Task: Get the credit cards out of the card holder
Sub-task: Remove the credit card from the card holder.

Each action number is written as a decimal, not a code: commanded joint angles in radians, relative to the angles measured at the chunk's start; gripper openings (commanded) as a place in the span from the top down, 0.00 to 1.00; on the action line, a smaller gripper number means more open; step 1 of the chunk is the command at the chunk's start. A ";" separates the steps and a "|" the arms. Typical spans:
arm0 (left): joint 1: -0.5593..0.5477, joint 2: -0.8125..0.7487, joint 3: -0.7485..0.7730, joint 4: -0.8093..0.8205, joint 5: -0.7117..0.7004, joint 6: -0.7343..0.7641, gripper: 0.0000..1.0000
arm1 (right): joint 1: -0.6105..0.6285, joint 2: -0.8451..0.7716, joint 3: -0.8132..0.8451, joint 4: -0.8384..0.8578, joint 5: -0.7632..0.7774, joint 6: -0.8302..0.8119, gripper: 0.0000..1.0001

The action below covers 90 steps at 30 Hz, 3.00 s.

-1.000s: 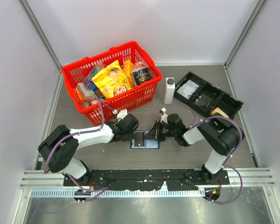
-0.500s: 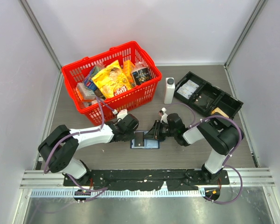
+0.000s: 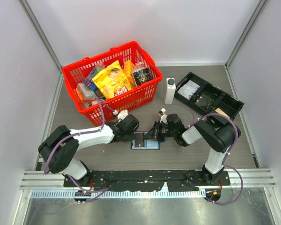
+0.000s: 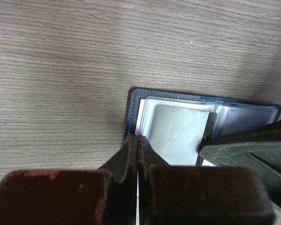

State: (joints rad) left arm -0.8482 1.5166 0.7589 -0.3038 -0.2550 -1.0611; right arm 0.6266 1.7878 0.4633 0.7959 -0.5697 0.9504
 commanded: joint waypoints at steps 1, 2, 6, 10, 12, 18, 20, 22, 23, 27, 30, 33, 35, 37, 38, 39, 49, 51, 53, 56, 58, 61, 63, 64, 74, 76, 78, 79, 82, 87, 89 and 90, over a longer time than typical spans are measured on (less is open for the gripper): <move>0.011 0.043 -0.013 -0.026 0.059 0.020 1.00 | -0.011 -0.008 -0.015 0.037 -0.001 -0.007 0.99; 0.011 0.044 -0.012 -0.026 0.060 0.020 1.00 | -0.016 -0.013 -0.018 0.035 -0.004 -0.009 0.99; 0.011 0.044 -0.012 -0.026 0.062 0.021 1.00 | -0.042 -0.030 -0.032 0.020 -0.015 -0.018 0.99; 0.011 0.042 -0.013 -0.024 0.062 0.021 1.00 | -0.057 -0.044 -0.035 -0.021 -0.019 -0.039 0.99; 0.012 0.042 -0.013 -0.024 0.062 0.023 1.00 | -0.061 -0.051 -0.032 -0.046 -0.021 -0.052 0.99; 0.011 0.018 -0.013 -0.021 0.066 0.026 1.00 | -0.074 -0.076 -0.026 -0.115 -0.013 -0.090 0.99; 0.011 -0.010 -0.018 -0.006 0.080 0.026 0.99 | -0.074 -0.074 -0.023 -0.121 -0.015 -0.093 0.99; 0.005 -0.042 -0.021 0.026 0.097 0.029 0.90 | -0.073 -0.070 -0.022 -0.118 -0.016 -0.091 0.99; 0.000 -0.053 -0.018 0.043 0.106 0.027 0.85 | -0.074 -0.062 -0.020 -0.116 -0.019 -0.093 0.99; -0.011 -0.070 0.005 0.087 0.144 0.038 0.73 | -0.074 -0.053 -0.018 -0.109 -0.024 -0.091 0.99; -0.012 -0.049 0.025 0.106 0.155 0.044 0.73 | -0.074 -0.053 -0.018 -0.106 -0.024 -0.091 0.99; -0.012 -0.001 0.048 0.101 0.149 0.052 0.83 | -0.074 -0.051 -0.018 -0.106 -0.024 -0.093 0.99; -0.011 0.028 0.054 0.091 0.143 0.044 0.92 | -0.073 -0.054 -0.018 -0.106 -0.024 -0.090 0.99; -0.009 0.048 0.046 0.089 0.142 0.030 0.99 | -0.074 -0.059 -0.020 -0.106 -0.025 -0.091 0.99; -0.008 0.056 0.042 0.091 0.143 0.023 1.00 | -0.074 -0.059 -0.022 -0.107 -0.025 -0.093 0.99; -0.006 0.063 0.037 0.085 0.143 0.018 1.00 | -0.074 -0.059 -0.022 -0.109 -0.025 -0.093 0.99; 0.017 0.051 -0.015 0.048 0.123 -0.033 1.00 | -0.126 -0.100 -0.052 -0.147 -0.009 -0.081 0.99; 0.017 0.053 -0.016 0.048 0.126 -0.033 1.00 | -0.133 -0.110 -0.057 -0.152 -0.010 -0.079 0.99; 0.017 0.059 -0.015 0.051 0.132 -0.031 1.00 | -0.133 -0.117 -0.054 -0.158 -0.016 -0.079 0.99; 0.017 0.070 -0.007 0.051 0.143 -0.027 1.00 | -0.133 -0.119 -0.049 -0.156 -0.027 -0.078 0.99; 0.017 0.073 -0.004 0.052 0.148 -0.023 1.00 | -0.133 -0.113 -0.040 -0.158 -0.038 -0.079 0.96; 0.017 0.074 -0.003 0.058 0.154 -0.017 1.00 | -0.131 -0.090 -0.015 -0.156 -0.055 -0.081 0.81; 0.017 0.076 -0.003 0.061 0.158 -0.014 1.00 | -0.130 -0.073 0.003 -0.156 -0.058 -0.084 0.76; 0.015 0.077 -0.001 0.063 0.161 -0.013 1.00 | -0.128 -0.068 0.014 -0.158 -0.061 -0.088 0.76; 0.017 0.079 -0.001 0.066 0.169 -0.005 1.00 | -0.123 -0.016 0.044 -0.198 -0.061 -0.125 0.97; 0.017 0.077 -0.006 0.068 0.168 -0.007 1.00 | -0.133 -0.056 0.029 -0.219 -0.044 -0.137 0.99; 0.017 0.076 -0.009 0.071 0.168 -0.007 1.00 | -0.159 -0.097 0.005 -0.233 -0.026 -0.137 0.99; 0.017 0.076 -0.009 0.071 0.166 -0.008 1.00 | -0.181 -0.111 -0.006 -0.236 -0.019 -0.136 0.99; 0.015 0.074 -0.007 0.071 0.166 -0.007 1.00 | -0.223 -0.198 -0.060 -0.242 0.001 -0.124 0.99; 0.017 0.065 -0.007 0.081 0.166 -0.002 1.00 | -0.271 -0.335 -0.103 -0.317 0.059 -0.121 0.99; 0.017 0.045 -0.013 0.095 0.161 0.004 1.00 | -0.274 -0.404 -0.110 -0.342 0.083 -0.113 0.99; 0.017 0.034 -0.016 0.101 0.158 0.007 1.00 | -0.275 -0.456 -0.112 -0.354 0.094 -0.111 0.99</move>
State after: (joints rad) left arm -0.8440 1.5604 0.7727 -0.1932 -0.1108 -1.0908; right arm 0.3573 1.4593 0.3626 0.4965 -0.5583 0.8585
